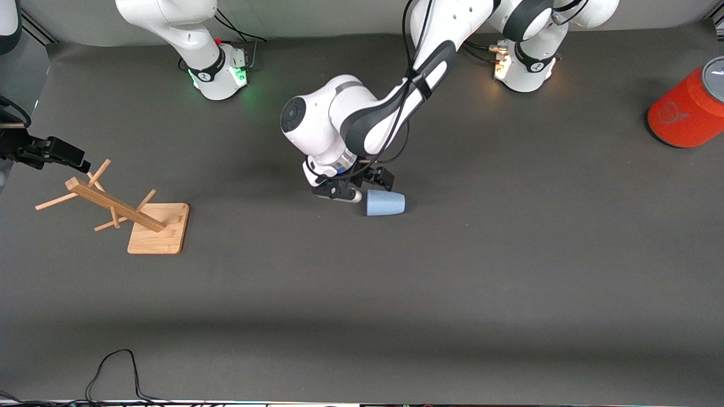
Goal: Rotate and upright cup with both arms
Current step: 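Grasp the rim of the lying cup with the left gripper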
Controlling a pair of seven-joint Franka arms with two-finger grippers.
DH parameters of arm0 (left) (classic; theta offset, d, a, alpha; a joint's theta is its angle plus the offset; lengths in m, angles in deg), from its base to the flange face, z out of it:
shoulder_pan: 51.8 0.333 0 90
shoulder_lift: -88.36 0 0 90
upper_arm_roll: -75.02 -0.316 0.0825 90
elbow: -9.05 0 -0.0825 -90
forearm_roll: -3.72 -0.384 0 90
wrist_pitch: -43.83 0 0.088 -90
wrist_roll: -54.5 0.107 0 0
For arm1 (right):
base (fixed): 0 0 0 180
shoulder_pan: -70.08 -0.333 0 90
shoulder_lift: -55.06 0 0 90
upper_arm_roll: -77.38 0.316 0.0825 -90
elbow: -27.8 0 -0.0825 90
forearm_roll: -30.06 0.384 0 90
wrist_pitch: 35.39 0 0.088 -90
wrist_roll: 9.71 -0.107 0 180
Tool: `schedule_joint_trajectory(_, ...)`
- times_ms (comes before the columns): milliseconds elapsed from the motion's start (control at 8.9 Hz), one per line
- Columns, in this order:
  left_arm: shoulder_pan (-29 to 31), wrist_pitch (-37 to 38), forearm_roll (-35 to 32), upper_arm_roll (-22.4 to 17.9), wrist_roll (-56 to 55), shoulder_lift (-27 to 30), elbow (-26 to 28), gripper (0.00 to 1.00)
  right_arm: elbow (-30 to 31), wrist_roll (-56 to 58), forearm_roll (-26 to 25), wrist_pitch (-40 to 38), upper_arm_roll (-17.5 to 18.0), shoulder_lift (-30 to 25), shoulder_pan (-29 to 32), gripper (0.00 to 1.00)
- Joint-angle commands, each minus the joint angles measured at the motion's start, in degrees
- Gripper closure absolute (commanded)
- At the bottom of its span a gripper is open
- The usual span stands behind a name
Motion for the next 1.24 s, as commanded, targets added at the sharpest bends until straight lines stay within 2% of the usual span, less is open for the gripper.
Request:
schedule_joint_trajectory(0,-1.0,-2.0,-0.7,-1.4,-1.5,-3.4,-2.8,0.00,0.8,0.3,-0.1,0.7,1.8,-1.0,0.8,0.00)
schedule_joint_trajectory(225,-1.0,-4.6,-0.6,-1.3,-3.8,-5.1,-2.8,0.00,0.9,0.4,-0.1,1.3,0.0,-1.0,-1.4,0.00)
schedule_joint_trajectory(562,-1.1,-6.3,-0.8,-1.4,-3.9,-7.5,-2.5,0.06,0.9,0.4,-0.2,1.3,-0.1,-0.9,-1.4,0.00)
schedule_joint_trajectory(674,-1.6,-6.2,-1.6,-1.4,-3.9,-8.0,-2.4,0.14,0.9,0.4,-0.2,1.3,-0.1,-0.8,-1.4,0.00)
schedule_joint_trajectory(899,-2.2,-5.7,-1.7,-1.4,-3.7,-8.0,-2.1,0.40,0.9,0.4,-0.2,1.2,-0.2,-0.6,-1.3,0.00)
schedule_joint_trajectory(1012,-2.6,-5.7,-2.1,-1.4,-3.7,-8.0,-1.9,0.58,0.9,0.4,-0.2,1.2,-0.2,-0.5,-1.3,0.00)
schedule_joint_trajectory(1124,-2.6,-5.7,-2.4,-1.4,-3.5,-8.0,-1.8,0.81,1.0,0.4,-0.2,1.2,-0.2,-0.5,-1.3,0.00)
